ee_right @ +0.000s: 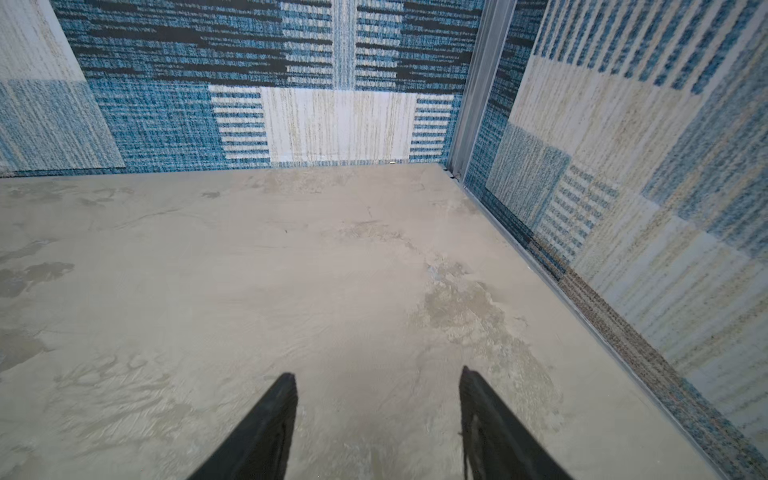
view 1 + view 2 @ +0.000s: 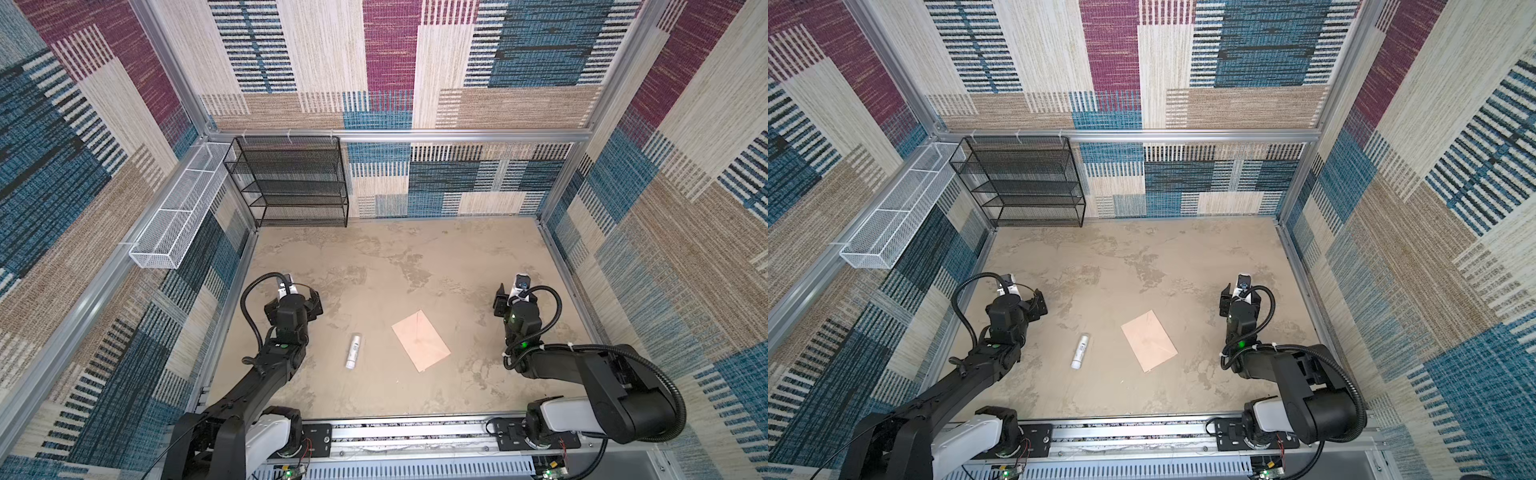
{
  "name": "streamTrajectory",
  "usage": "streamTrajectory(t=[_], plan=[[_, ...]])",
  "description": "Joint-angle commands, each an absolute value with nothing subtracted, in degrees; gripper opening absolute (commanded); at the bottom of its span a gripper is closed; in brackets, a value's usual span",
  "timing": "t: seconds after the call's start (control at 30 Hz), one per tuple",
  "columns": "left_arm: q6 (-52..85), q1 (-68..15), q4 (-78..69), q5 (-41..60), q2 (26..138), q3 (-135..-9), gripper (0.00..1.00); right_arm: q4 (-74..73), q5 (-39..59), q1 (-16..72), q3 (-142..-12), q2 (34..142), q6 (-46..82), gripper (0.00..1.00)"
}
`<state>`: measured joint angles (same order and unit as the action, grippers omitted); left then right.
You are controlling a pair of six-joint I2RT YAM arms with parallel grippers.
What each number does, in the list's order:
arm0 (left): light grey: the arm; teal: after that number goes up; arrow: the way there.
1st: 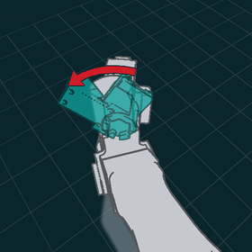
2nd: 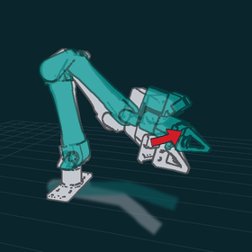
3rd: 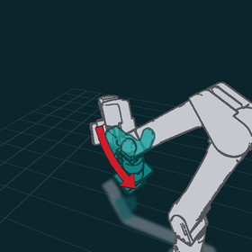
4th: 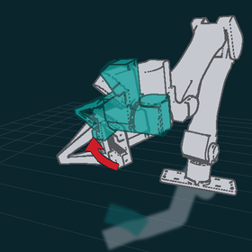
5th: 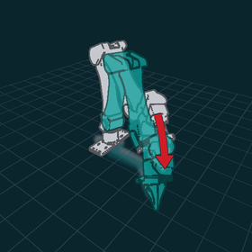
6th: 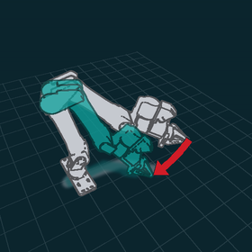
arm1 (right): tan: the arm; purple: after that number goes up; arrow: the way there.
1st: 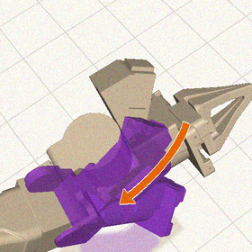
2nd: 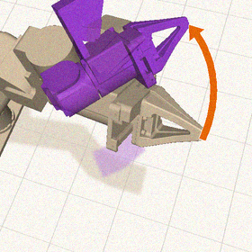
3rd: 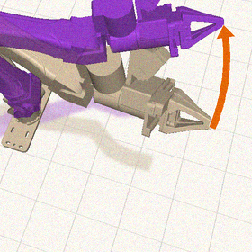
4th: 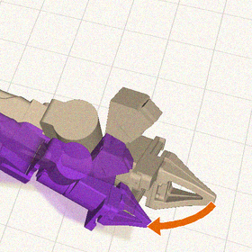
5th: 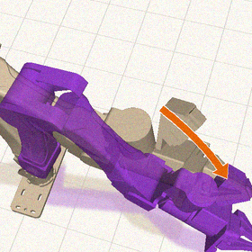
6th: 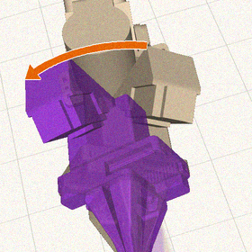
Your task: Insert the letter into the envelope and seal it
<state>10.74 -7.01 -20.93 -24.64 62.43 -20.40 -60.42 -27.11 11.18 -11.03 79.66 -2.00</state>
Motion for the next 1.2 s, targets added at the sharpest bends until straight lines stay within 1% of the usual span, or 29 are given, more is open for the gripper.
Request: streamTrajectory(t=[0.0, 0.07, 0.1, 0.23, 0.33, 0.43, 0.47, 0.53, 0.57, 0.6, 0.63, 0.67, 0.7, 0.73, 0.77, 0.8, 0.83, 0.87, 0.93, 1.0, 1.07, 1.17], plan=[[10.5, -5.5, -28.7, -23.7, 64.0, -18.7, 0.99, -77.0, -25.2, 9.4, -8.9, 82.7, -3.5, 0.66], [10.2, -4.6, -31.0, -23.0, 65.9, -18.2, 0.99, -80.5, -24.4, 8.4, -8.7, 85.1, -3.4, 0.66], [9.8, -4.2, -32.7, -22.6, 67.0, -17.9, 0.99, -76.5, -22.6, 8.3, -9.9, 84.6, -3.2, 0.64], [8.3, -2.3, -39.2, -21.4, 71.1, -17.6, 0.99, -74.8, -20.3, 7.0, -10.9, 84.9, -2.5, 0.62], [7.2, -0.2, -41.6, -19.1, 73.1, -18.0, 1.00, -73.3, -15.9, 4.6, -11.3, 84.8, -1.0, 0.62], [7.9, 1.8, -49.6, -16.8, 79.3, -17.3, 1.00, -69.5, -10.0, 2.1, -13.7, 85.9, 0.0, 0.63], [7.4, 2.3, -51.2, -15.5, 81.1, -17.7, 0.98, -68.6, -8.6, 1.5, -14.4, 86.3, 0.2, 0.65], [7.6, 2.7, -42.9, -13.0, 79.8, -20.7, 0.96, -69.0, -7.0, 1.2, -13.9, 86.2, 0.2, 0.70], [7.0, 2.7, -44.8, -12.4, 80.8, -20.8, 0.97, -70.3, -5.7, 0.8, -13.4, 86.8, 0.0, 0.74], [6.1, 2.7, -46.3, -11.0, 82.0, -20.8, 0.97, -72.5, -4.0, 0.2, -12.5, 87.5, 0.1, 0.84], [5.4, 2.7, -45.0, -8.5, 82.6, -21.5, 0.97, -75.8, -4.2, 0.2, -11.4, 88.6, -0.1, 0.97], [5.0, 2.6, -45.8, -8.1, 85.0, -22.2, 0.94, -74.7, -4.1, 0.2, -11.8, 88.1, 0.0, 1.00], [2.9, 2.2, -51.7, -7.1, 88.5, -22.2, 0.97, -74.5, -4.0, 0.2, -11.6, 88.1, 0.0, 1.00], [3.4, 1.9, -44.7, -7.0, 87.2, -24.1, 0.99, -75.4, -4.1, 0.2, -11.5, 88.5, 0.0, 1.00], [3.6, 1.8, -40.7, -7.1, 86.2, -25.5, 0.99, -73.9, -4.0, 0.2, -11.6, 87.8, 0.0, 1.00], [2.8, 1.7, -47.8, -7.3, 87.8, -23.6, 0.99, -75.4, -4.0, 0.2, -11.3, 88.2, -0.1, 1.00], [3.1, 1.8, -47.2, -7.3, 87.7, -23.7, 0.99, -74.8, -4.0, 0.2, -11.4, 88.0, -0.1, 1.00], [3.6, 1.7, -41.4, -7.1, 86.3, -25.0, 0.99, -74.7, -4.0, 0.2, -11.4, 87.9, 0.0, 1.00], [3.0, 1.8, -46.7, -7.4, 87.6, -23.8, 0.99, -74.6, -4.0, 0.2, -11.4, 87.8, -0.1, 1.00], [3.5, 1.8, -42.4, -7.1, 86.6, -24.8, 0.99, -74.7, -4.0, 0.2, -11.4, 87.9, -0.1, 1.00], [3.3, 1.7, -45.1, -7.3, 87.3, -24.2, 0.99, -74.8, -4.0, 0.2, -11.4, 88.0, 0.0, 1.00], [3.4, 1.8, -42.7, -7.1, 86.6, -24.8, 0.99, -74.8, -4.0, 0.2, -11.4, 88.0, -0.1, 1.00]])
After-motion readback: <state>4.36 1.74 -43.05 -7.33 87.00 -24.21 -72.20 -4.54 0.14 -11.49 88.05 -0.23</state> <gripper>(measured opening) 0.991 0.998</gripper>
